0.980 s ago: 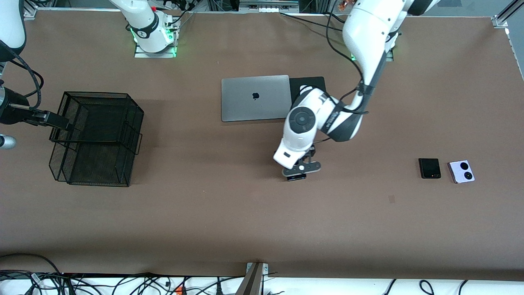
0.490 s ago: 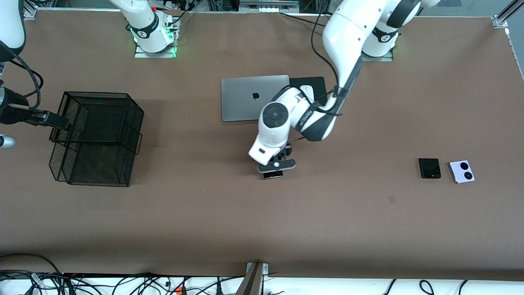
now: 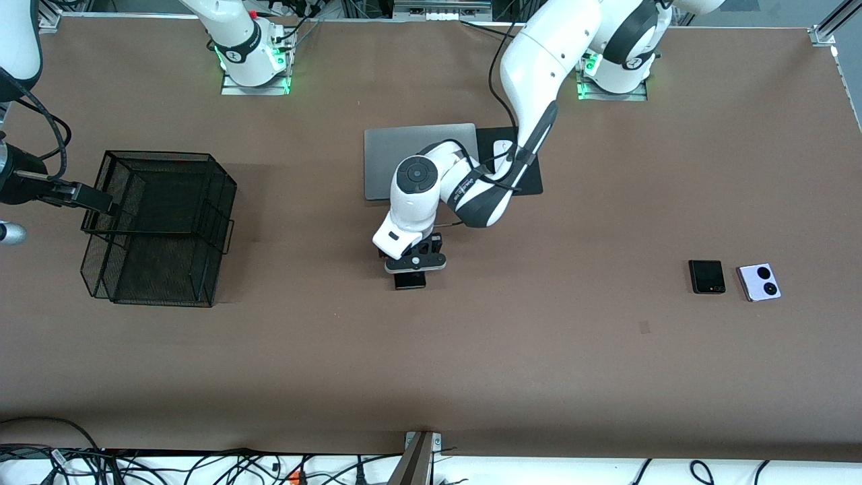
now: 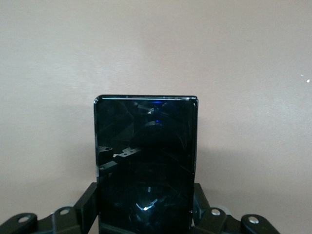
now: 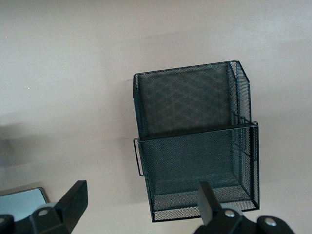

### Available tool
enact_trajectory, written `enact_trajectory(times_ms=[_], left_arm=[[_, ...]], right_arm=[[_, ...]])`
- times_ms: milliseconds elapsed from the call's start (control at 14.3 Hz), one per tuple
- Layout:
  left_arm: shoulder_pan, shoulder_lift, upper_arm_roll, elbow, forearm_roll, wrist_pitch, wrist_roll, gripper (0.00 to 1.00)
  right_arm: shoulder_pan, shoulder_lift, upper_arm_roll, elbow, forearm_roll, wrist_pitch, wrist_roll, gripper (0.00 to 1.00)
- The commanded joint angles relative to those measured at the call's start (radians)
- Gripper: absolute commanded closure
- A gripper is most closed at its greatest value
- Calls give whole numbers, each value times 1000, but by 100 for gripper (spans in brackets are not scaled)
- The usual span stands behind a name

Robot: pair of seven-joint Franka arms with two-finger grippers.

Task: Place phones with both arms
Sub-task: 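Carry the bar phone with the left gripper toward the laptop and lower it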

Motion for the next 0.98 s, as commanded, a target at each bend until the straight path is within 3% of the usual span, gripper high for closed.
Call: enact_trajectory(times_ms=[0, 280, 350, 490, 630, 770, 910], left_arm=[[-10, 50, 23, 59, -18, 33, -5, 79], [0, 64, 28, 57, -18, 61, -5, 78], [1, 66, 28, 56, -16, 62, -5, 73], [4, 72, 29, 56, -16, 62, -5, 38], [9, 80, 29, 56, -15, 64, -3, 13], [9, 83, 31, 48, -13, 85, -3, 0], [9, 86, 31, 45, -12, 91, -6, 0]], right_arm=[[-4, -6, -1, 1, 21, -10, 11, 0], [-4, -6, -1, 1, 21, -10, 11, 0], [-4, -4, -1, 1, 21, -12, 11, 0], [-4, -4, -1, 1, 21, -12, 11, 0], [-4, -4, -1, 1, 21, -12, 11, 0], [-4, -4, -1, 1, 21, -12, 11, 0], [-4, -6, -1, 1, 21, -12, 11, 0]])
